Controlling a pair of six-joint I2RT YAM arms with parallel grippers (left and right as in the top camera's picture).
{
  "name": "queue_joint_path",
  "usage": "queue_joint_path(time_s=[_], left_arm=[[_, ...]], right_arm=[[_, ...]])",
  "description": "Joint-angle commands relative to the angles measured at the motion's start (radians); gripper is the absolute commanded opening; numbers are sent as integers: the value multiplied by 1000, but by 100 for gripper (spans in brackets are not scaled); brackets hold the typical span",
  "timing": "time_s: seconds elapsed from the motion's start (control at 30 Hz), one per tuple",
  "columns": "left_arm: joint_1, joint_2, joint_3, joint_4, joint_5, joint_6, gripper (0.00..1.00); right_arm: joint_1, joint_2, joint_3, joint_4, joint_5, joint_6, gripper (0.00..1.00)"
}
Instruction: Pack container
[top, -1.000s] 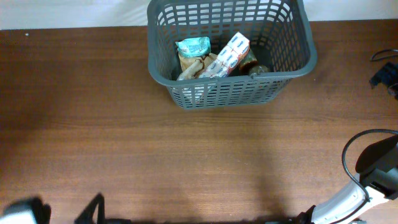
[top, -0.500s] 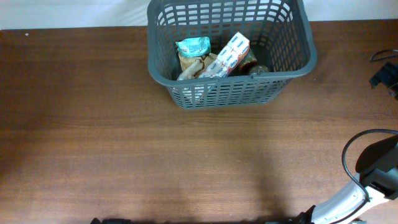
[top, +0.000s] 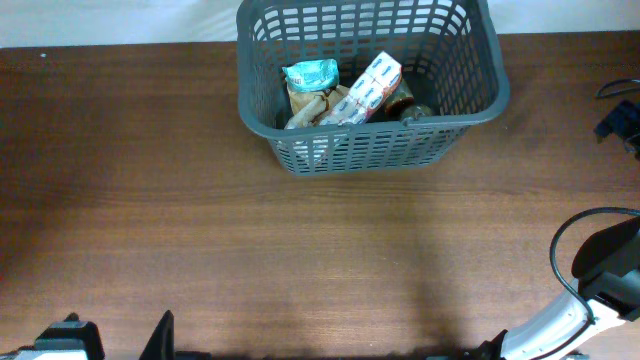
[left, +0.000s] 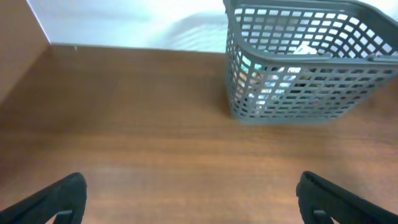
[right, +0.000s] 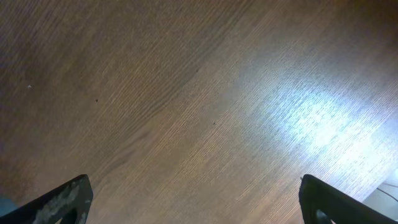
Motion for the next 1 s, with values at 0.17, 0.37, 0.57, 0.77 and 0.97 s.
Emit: queue_joint_path(time_s=[0.17,0.37,0.57,0.77,0.97], left_arm=[[5,-14,-116,126,11,181,99],[13,-167,-329,336,11,197,99],[14,-391,-595,569,11,197,99],[14,-510,-821,775,11,220,99],[14,-509,-985,1011,10,302,99]], right_arm=[[-4,-10,-3,3,2,-6,99],[-4,-10,-3,3,2,-6,99],[-4,-10,-3,3,2,-6,99],[-4,-10,-3,3,2,-6,99],[-4,-10,-3,3,2,-6,99]])
